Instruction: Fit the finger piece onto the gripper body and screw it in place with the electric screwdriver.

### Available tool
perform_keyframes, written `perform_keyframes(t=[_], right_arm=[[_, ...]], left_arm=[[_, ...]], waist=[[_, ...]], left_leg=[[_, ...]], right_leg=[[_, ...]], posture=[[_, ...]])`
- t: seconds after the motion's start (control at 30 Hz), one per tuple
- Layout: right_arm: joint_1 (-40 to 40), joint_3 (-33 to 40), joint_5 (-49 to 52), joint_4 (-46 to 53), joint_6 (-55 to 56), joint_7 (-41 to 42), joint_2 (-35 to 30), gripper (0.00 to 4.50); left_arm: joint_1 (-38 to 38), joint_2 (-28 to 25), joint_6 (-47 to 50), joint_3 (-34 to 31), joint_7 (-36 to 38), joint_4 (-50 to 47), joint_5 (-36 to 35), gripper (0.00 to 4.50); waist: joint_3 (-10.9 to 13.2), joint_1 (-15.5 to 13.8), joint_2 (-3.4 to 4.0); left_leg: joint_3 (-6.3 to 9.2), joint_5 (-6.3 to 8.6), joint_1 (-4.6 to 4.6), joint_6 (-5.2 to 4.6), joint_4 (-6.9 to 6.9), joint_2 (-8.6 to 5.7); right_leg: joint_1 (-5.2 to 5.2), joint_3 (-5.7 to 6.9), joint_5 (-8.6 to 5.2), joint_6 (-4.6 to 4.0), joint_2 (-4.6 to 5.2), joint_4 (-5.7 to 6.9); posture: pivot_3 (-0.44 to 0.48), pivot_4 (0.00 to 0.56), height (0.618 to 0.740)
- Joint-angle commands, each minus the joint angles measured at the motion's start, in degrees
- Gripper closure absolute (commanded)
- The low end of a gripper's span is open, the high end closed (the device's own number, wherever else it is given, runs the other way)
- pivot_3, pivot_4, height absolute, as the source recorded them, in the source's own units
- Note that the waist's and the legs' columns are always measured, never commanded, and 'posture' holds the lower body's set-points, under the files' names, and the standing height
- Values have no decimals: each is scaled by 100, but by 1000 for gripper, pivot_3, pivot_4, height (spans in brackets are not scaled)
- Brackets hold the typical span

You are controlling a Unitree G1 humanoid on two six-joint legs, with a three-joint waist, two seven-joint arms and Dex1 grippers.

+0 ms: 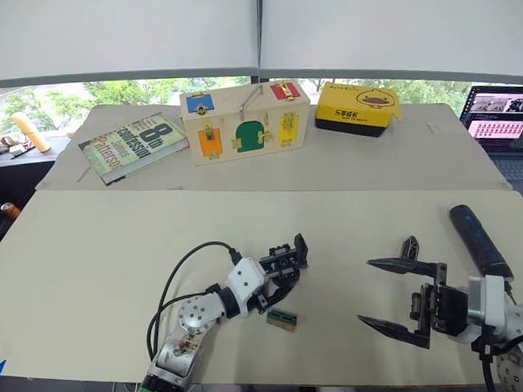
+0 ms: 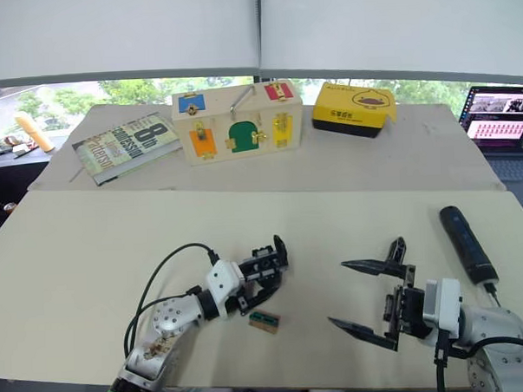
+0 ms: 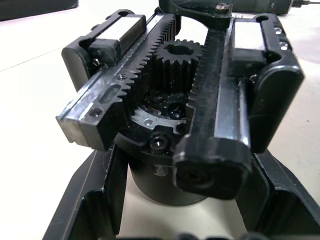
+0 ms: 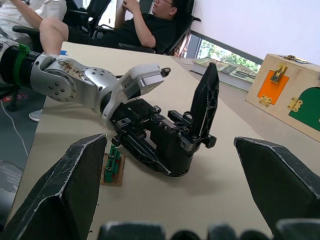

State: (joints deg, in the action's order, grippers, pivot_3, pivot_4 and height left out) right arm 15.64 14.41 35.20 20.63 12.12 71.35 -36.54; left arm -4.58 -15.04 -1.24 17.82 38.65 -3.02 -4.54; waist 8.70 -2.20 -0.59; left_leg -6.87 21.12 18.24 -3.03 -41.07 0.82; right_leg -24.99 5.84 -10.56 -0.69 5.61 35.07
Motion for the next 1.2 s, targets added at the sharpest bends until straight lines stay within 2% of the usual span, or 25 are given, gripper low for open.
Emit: perform_keyframes(t=[0.03,0.27,0.93,1.07,1.13,1.2], right_arm=[[33,212,158,31,130,108,-52,0],[43,246,149,-25,137,190,-34,0],[22,147,-8,-145,182,153,20,0],[-38,152,-44,-269,251,181,24,0],[-61,134,-48,-276,255,187,11,0],[-50,139,-36,-251,249,180,2,0]], left_arm=[[67,-67,24,-109,-123,82,62,2148],[7,-179,43,-158,-169,201,130,2148],[-209,-3,-90,-281,-545,552,140,2148],[-169,37,-43,-363,-513,609,-75,2148],[-181,-13,-137,-328,-408,639,-56,1109],[-205,-64,-206,-317,-341,677,-33,346]], waist=[[-2,3,4],[-14,27,23],[-17,2,27],[-17,5,28],[-17,7,28],[-17,9,28]], left_leg=[[0,0,0,0,0,0],[0,-1,-7,1,2,3],[1,-13,-6,-17,1,2],[1,-13,-6,-19,2,2],[2,-13,-5,-20,2,2],[3,-14,-6,-19,2,2]], right_leg=[[0,-1,0,0,0,0],[3,-9,2,-4,-1,2],[5,-15,21,-13,4,2],[5,-12,22,-14,25,1],[5,-10,22,-14,25,1],[4,-11,22,-14,24,1]], posture=[[0,150,740],[0,150,740],[0,150,740],[0,150,740],[0,150,740],[0,150,740]])
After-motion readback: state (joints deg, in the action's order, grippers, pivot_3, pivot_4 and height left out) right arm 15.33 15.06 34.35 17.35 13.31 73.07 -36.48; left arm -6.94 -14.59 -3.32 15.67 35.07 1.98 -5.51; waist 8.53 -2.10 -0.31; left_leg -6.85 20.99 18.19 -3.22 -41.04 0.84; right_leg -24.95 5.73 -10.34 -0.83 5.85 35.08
